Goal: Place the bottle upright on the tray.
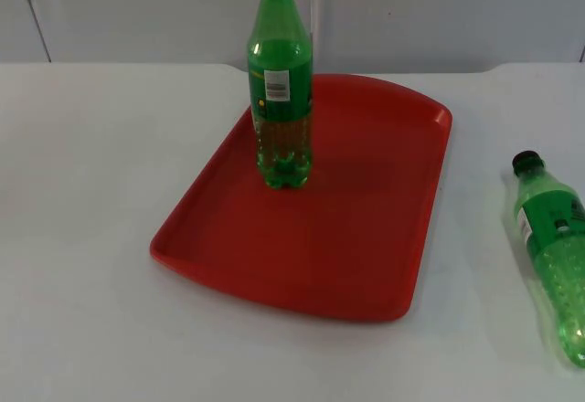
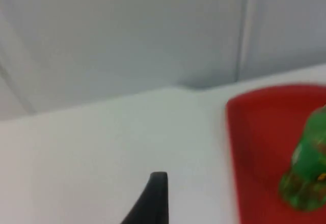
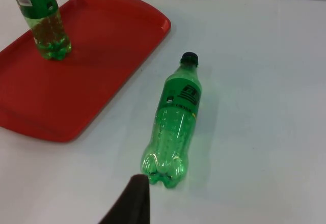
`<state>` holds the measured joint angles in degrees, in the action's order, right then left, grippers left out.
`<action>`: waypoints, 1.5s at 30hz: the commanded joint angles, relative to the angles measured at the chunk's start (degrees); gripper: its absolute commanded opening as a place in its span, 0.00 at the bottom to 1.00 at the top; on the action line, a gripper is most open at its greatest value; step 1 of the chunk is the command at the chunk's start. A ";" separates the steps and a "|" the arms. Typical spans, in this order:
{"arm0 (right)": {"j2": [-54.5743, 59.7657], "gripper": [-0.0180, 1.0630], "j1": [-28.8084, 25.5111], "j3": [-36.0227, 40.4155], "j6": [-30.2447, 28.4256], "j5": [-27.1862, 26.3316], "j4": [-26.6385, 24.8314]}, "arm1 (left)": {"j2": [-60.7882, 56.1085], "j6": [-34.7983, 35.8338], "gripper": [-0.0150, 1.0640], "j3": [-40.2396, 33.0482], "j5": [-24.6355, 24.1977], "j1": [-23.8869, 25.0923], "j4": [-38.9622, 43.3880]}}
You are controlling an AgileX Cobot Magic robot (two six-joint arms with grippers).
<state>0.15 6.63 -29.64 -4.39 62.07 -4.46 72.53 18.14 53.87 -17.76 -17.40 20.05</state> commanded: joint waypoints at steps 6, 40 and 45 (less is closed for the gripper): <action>-0.15 0.99 -0.18 0.02 -0.10 -0.33 -0.13 | -0.52 -14.83 0.85 10.08 -28.19 0.16 -5.20; -0.15 0.99 -0.18 0.02 -0.10 -0.33 -0.13 | -7.08 -111.24 0.85 12.73 -3.69 -5.36 -87.55; -0.15 0.99 -0.18 0.02 -0.10 -0.33 -0.13 | -8.33 -91.14 0.85 12.73 12.40 -5.36 -87.98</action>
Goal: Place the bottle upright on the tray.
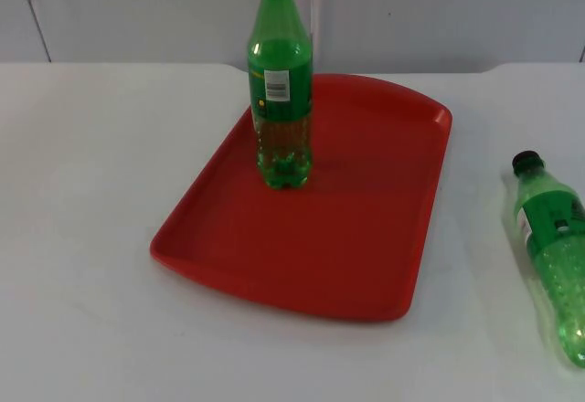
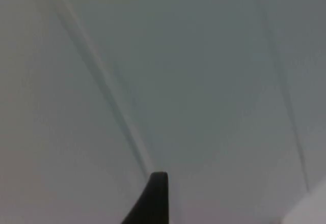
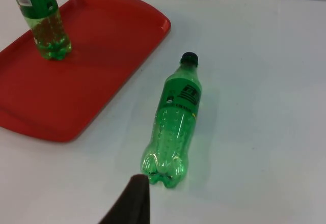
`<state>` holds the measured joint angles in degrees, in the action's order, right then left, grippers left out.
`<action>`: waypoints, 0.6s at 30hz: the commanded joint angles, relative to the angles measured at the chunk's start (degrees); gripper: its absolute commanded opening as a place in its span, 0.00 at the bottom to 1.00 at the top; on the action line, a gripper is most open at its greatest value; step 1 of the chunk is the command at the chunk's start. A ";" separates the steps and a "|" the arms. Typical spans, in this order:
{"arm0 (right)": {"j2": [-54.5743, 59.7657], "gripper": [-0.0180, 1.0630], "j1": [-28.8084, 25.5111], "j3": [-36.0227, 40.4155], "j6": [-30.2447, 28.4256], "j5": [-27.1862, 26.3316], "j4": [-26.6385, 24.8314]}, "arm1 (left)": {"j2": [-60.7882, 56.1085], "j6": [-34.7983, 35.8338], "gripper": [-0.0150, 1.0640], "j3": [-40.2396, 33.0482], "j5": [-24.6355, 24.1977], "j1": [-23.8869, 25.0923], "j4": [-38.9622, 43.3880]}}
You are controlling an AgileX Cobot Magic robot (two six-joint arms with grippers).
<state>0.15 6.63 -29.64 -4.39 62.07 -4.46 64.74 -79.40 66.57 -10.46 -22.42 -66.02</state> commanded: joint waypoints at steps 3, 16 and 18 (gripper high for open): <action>-0.15 0.99 -0.18 0.02 -0.10 -0.33 -0.13 | -0.78 8.05 0.85 0.03 6.94 -0.22 -1.27; -0.15 0.99 -0.18 0.02 -0.10 -0.33 -0.13 | -0.78 9.44 0.85 0.03 -0.75 -0.22 35.56; -0.15 0.99 -0.18 0.02 -0.10 -0.33 -0.13 | -0.78 13.12 0.85 0.03 -0.37 -0.22 42.39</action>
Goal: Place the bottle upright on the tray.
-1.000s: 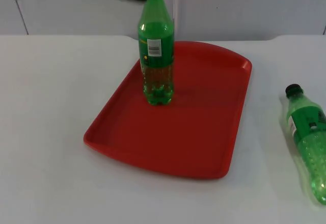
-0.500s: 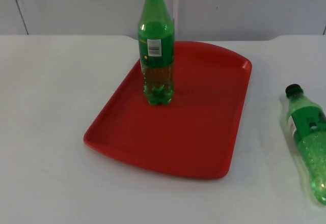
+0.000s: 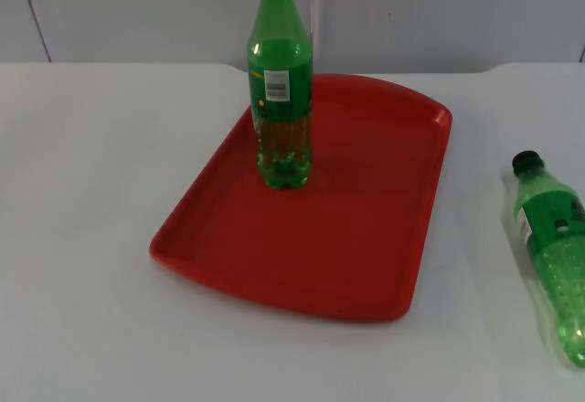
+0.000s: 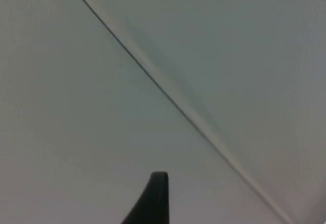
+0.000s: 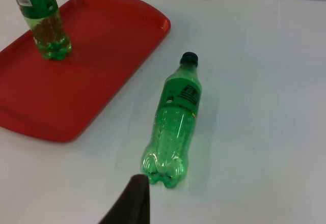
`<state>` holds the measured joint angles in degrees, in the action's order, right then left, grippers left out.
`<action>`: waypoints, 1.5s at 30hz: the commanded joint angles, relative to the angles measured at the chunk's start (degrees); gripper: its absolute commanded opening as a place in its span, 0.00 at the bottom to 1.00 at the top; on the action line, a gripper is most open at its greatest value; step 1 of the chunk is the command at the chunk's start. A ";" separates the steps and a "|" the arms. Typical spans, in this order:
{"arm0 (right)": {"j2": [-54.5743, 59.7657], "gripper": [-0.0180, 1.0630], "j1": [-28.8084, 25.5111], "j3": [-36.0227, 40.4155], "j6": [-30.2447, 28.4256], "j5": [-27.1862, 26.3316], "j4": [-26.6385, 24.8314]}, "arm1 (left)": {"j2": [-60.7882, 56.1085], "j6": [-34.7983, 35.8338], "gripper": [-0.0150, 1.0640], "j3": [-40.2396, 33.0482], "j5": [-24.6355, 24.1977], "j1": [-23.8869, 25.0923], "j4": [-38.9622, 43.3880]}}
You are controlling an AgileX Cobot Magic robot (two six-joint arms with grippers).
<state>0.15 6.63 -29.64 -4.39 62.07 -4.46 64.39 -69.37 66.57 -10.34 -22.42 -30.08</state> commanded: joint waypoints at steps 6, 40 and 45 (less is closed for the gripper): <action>-0.15 0.99 -0.18 0.02 -0.10 -0.33 -0.13 | -1.86 30.60 0.85 1.70 0.27 1.22 14.57; -0.15 0.99 -0.18 0.02 -0.10 -0.33 -0.13 | -24.56 52.04 0.85 -4.61 -11.47 3.19 27.95; -0.15 0.99 -0.18 0.02 -0.10 -0.33 -0.13 | -32.56 51.53 0.85 -13.61 -10.12 3.19 28.18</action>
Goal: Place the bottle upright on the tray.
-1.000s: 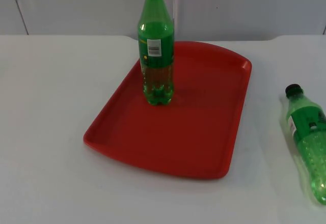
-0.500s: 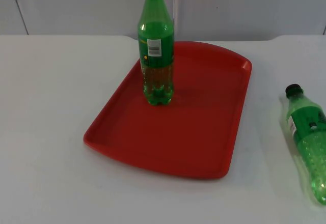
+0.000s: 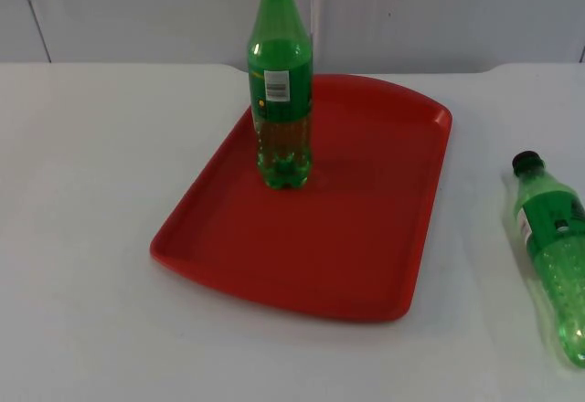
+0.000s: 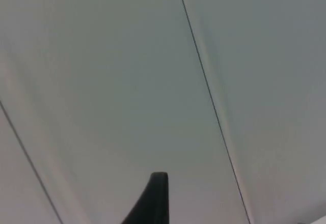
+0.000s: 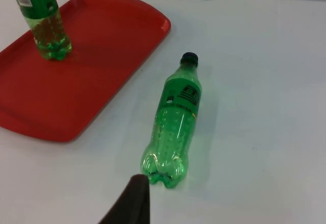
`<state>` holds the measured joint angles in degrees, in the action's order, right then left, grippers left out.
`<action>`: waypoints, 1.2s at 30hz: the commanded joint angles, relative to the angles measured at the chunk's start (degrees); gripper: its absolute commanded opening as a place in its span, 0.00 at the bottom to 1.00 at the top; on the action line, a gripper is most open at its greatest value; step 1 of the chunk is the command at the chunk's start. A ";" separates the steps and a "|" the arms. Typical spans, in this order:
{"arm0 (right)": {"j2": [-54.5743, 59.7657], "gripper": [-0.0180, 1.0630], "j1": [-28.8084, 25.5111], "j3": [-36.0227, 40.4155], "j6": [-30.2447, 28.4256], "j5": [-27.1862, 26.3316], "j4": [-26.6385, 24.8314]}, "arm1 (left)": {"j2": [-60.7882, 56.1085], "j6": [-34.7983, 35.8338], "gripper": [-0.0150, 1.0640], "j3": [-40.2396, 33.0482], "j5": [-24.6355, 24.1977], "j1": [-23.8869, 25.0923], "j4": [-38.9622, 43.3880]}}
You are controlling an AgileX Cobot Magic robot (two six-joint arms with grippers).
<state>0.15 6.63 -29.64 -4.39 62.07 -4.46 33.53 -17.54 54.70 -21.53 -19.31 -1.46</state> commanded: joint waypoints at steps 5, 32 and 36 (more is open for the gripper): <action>-0.15 0.99 -0.18 0.02 -0.10 -0.33 -0.13 | -8.04 0.84 0.85 -7.84 -0.42 0.08 -0.89; -0.15 0.99 -0.18 0.02 -0.10 -0.33 -0.13 | -33.53 14.01 0.85 -15.18 -35.38 0.08 -1.04; -0.15 0.99 -0.18 0.02 -0.10 -0.33 -0.12 | -33.53 14.01 0.85 -18.94 -36.79 0.08 -1.34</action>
<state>0.15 6.63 -29.64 -4.61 62.07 -4.46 0.16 -4.22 37.54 -57.73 -19.31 -2.04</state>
